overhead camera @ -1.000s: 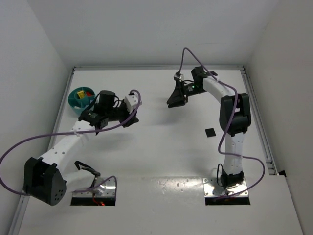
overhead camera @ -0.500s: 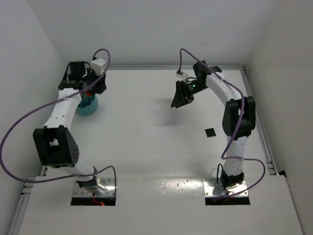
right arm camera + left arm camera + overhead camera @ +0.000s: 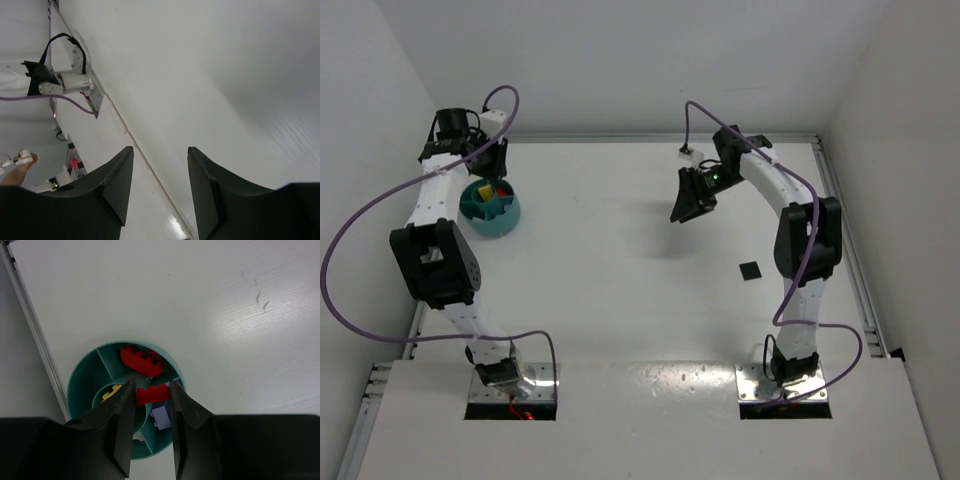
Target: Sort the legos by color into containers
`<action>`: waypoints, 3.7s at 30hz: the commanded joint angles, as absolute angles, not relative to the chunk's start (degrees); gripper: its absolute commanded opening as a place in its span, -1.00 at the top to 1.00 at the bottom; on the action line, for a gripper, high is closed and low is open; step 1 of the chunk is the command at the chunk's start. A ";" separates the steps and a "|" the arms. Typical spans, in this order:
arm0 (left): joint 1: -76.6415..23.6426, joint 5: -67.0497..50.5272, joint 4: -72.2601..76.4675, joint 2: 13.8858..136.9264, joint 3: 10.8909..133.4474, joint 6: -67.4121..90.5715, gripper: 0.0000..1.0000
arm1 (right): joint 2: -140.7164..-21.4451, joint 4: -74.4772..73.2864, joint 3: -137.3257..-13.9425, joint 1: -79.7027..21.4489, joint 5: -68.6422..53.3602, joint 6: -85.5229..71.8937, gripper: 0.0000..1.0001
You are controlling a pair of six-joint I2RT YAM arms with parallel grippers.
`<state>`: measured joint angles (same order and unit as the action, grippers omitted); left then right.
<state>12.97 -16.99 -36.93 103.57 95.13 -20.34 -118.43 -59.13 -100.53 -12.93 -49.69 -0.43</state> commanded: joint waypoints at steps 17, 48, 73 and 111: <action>13.62 -13.20 -38.14 110.21 99.84 -22.50 0.79 | -117.25 -59.50 -101.16 -13.36 -48.96 1.23 -0.15; 13.62 -10.55 -37.62 113.64 100.99 -23.56 0.16 | -117.25 -59.50 -101.69 -13.89 -47.90 1.76 -0.24; 3.09 -40.96 -35.25 85.09 81.76 -17.67 -0.51 | -91.59 -49.92 -70.77 -4.14 13.52 17.58 -0.10; -1.50 -39.28 -21.01 73.92 64.34 -12.13 -0.99 | -109.07 -44.22 -65.57 15.56 7.73 24.08 -0.08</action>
<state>-2.94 -37.78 -22.17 74.65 64.01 -11.42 -108.97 -46.13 -65.82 14.79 8.40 22.98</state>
